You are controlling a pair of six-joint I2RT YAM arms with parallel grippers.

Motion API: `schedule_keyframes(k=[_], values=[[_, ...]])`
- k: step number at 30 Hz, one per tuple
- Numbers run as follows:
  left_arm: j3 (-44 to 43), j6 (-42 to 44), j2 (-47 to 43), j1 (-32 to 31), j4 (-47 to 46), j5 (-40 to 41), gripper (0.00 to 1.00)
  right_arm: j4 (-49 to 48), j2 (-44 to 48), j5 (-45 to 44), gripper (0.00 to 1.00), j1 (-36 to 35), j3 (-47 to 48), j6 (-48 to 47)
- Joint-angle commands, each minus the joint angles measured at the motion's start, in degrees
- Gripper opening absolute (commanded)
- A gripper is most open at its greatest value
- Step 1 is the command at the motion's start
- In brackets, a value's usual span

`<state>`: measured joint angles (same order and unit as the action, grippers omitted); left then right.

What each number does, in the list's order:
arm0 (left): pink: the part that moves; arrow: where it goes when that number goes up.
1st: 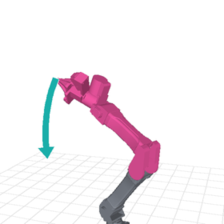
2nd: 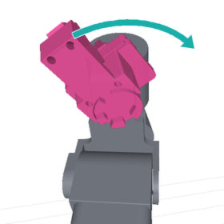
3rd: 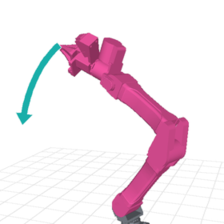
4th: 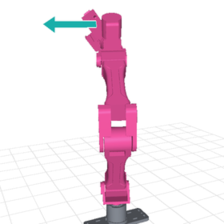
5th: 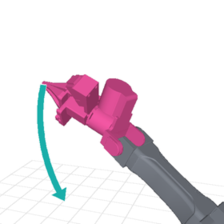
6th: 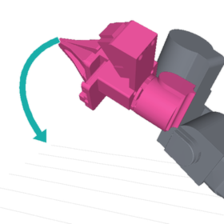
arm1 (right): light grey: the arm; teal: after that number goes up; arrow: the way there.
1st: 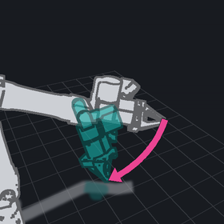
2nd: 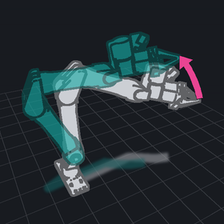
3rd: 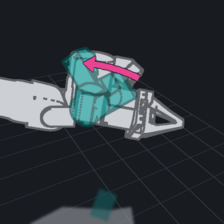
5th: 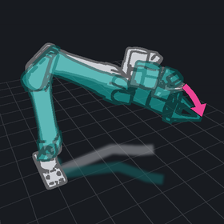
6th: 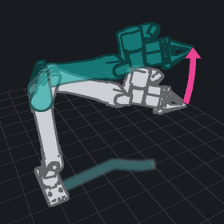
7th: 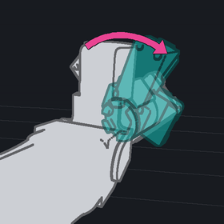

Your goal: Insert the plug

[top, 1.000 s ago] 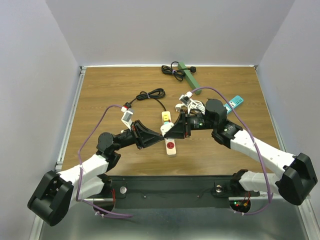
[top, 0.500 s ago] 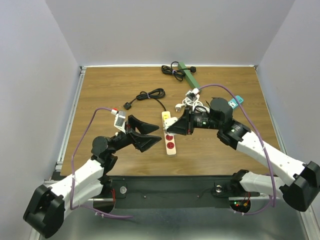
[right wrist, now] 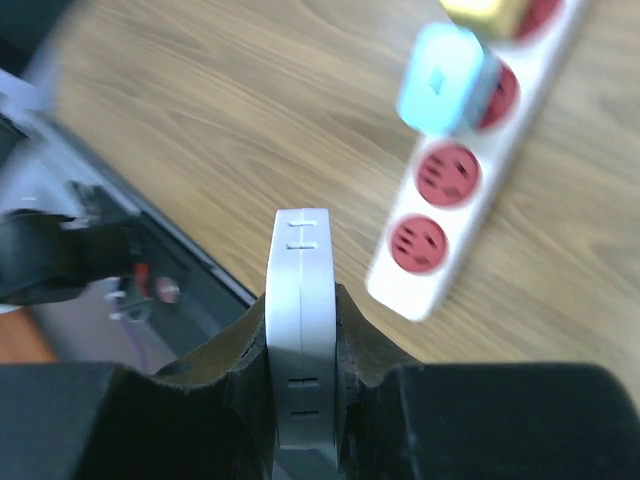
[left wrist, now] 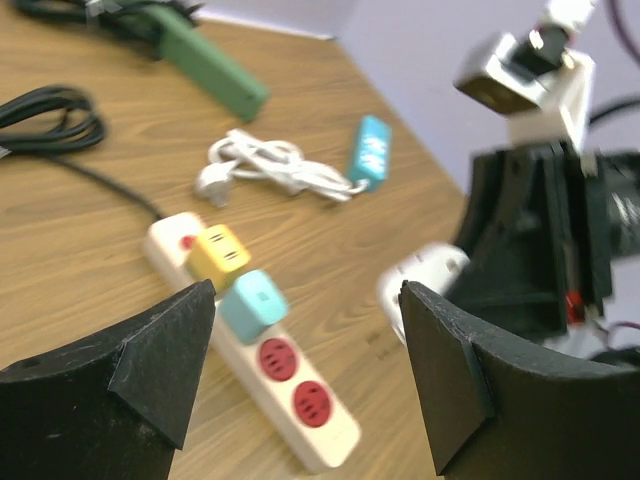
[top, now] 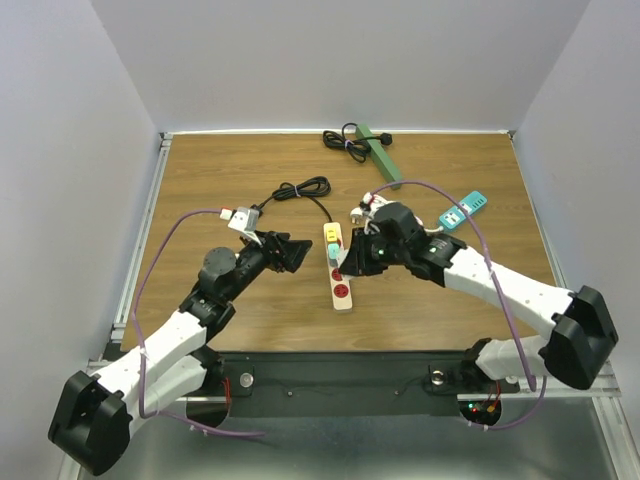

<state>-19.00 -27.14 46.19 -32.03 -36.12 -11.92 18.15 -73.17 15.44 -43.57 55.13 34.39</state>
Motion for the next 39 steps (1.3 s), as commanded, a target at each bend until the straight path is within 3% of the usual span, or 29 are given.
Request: schedule_keyframes(k=[1, 19, 39], values=[[-4.1, 3.3, 1.3, 1.1, 4.3, 7.4, 0.85, 5.9, -2.1, -10.8, 0.0, -3.3, 2.8, 3.1], [-5.9, 3.8, 4.5, 3.2, 6.6, 7.4, 0.85, 14.9, -17.6, -20.0, 0.0, -8.3, 9.6, 6.5], [-5.9, 3.8, 4.0, 3.4, 6.7, 7.2, 0.85, 18.6, -21.7, -22.9, 0.0, -10.1, 13.3, 6.8]])
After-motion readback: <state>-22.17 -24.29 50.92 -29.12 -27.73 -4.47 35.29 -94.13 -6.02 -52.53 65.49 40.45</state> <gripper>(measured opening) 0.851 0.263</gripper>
